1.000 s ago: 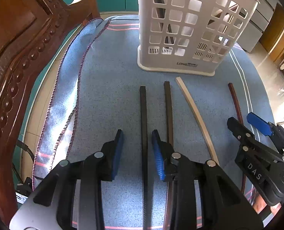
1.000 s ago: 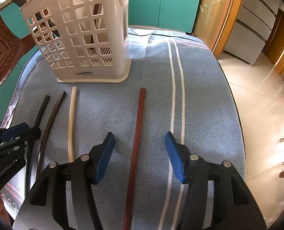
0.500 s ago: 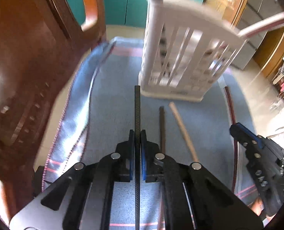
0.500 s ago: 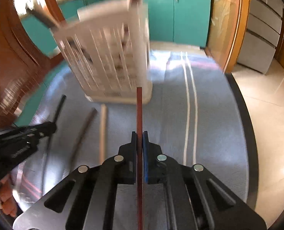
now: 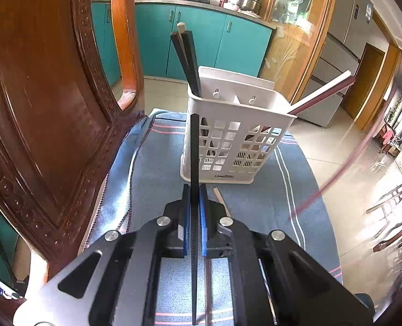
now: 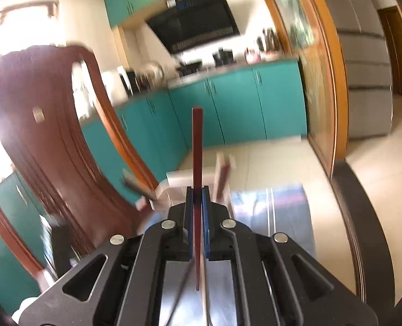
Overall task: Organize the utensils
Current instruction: 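Lift both chopsticks over the basket and open the right gripper inside it, then lower the dark chopstick into the basket and open the left gripper, then move both open grippers down to the chopsticks lying on the cloth, then close the right gripper on the light wooden chopstick, then grasp the dark chopstick with the left gripper while the right holds the light chopstick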
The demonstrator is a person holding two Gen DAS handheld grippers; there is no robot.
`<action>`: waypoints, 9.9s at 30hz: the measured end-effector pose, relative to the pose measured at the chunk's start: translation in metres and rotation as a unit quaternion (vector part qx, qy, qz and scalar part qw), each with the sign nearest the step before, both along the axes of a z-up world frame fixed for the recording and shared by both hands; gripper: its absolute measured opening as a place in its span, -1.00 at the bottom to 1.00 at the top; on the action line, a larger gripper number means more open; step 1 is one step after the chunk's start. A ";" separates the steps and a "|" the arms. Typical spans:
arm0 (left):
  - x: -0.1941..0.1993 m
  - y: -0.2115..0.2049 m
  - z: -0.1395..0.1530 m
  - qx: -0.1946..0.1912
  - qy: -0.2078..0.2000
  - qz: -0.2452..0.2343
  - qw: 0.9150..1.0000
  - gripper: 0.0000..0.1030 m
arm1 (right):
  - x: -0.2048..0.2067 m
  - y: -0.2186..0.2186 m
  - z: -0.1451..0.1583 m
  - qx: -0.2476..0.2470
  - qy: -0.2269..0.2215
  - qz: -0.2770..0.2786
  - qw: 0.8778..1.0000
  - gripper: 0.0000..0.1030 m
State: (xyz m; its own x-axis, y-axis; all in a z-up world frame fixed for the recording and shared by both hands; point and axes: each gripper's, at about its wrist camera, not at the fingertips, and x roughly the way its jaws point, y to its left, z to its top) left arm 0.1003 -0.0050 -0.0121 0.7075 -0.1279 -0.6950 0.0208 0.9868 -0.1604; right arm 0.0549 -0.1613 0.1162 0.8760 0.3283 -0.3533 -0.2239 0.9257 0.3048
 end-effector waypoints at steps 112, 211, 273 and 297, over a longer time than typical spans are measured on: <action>0.056 0.017 0.084 -0.043 -0.178 0.061 0.981 -0.67 | 0.043 -0.001 -0.203 -0.075 0.250 -0.108 0.959 0.43; -0.015 0.015 0.017 0.058 -0.087 0.042 0.994 0.29 | 0.029 0.047 -0.215 -0.165 0.245 -0.016 0.955 -0.82; 0.033 0.014 -0.101 0.024 0.172 0.013 0.985 -0.38 | 0.072 0.021 -0.195 -0.122 0.280 -0.027 0.952 -0.17; 0.037 -0.003 -0.102 0.043 0.173 0.010 0.984 0.11 | 0.073 0.031 -0.211 -0.158 0.289 -0.019 0.944 -0.86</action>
